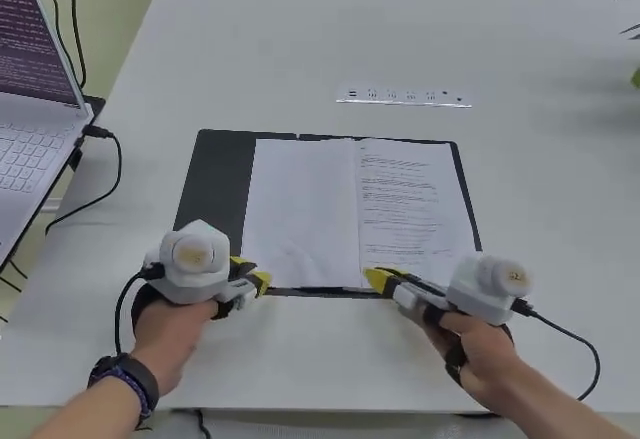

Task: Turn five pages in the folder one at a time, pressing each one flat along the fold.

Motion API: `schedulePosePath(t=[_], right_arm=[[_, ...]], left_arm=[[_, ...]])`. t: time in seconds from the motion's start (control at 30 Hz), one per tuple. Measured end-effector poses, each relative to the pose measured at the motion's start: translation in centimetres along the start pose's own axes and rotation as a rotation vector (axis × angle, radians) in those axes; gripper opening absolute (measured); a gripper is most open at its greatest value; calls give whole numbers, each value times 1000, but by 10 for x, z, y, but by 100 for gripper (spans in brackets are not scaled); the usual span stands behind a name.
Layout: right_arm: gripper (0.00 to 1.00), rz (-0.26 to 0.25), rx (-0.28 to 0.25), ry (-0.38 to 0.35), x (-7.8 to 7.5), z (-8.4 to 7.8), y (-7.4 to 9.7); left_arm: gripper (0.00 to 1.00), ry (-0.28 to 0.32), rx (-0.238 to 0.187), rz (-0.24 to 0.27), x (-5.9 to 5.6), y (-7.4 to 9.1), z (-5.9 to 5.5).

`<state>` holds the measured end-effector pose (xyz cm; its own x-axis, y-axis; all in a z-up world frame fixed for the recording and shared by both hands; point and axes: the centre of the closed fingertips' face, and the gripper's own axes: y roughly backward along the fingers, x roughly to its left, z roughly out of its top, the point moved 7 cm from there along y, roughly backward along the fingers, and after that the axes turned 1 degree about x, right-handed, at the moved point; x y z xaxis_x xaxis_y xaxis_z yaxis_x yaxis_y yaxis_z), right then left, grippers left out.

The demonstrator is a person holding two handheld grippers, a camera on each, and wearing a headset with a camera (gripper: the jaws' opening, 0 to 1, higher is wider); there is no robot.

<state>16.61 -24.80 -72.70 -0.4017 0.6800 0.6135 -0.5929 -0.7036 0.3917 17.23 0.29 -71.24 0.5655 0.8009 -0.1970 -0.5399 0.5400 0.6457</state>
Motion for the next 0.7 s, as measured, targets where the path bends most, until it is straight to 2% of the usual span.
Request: schedulePosePath(t=[0.17,0.27,0.6,0.7], right_arm=[[18,-15,1,52,-4,4,16],[21,-25,3,78,-8,7,26],[30,-68,8,187,-17,18,64],[34,-81,3,197,-22,21,74]], left_arm=[[24,5,-19,-1,-1,9,5],[26,-11,-31,3,0,14,6],[38,-44,-54,9,-8,35,14],[40,-55,-68,14,-8,41,18]])
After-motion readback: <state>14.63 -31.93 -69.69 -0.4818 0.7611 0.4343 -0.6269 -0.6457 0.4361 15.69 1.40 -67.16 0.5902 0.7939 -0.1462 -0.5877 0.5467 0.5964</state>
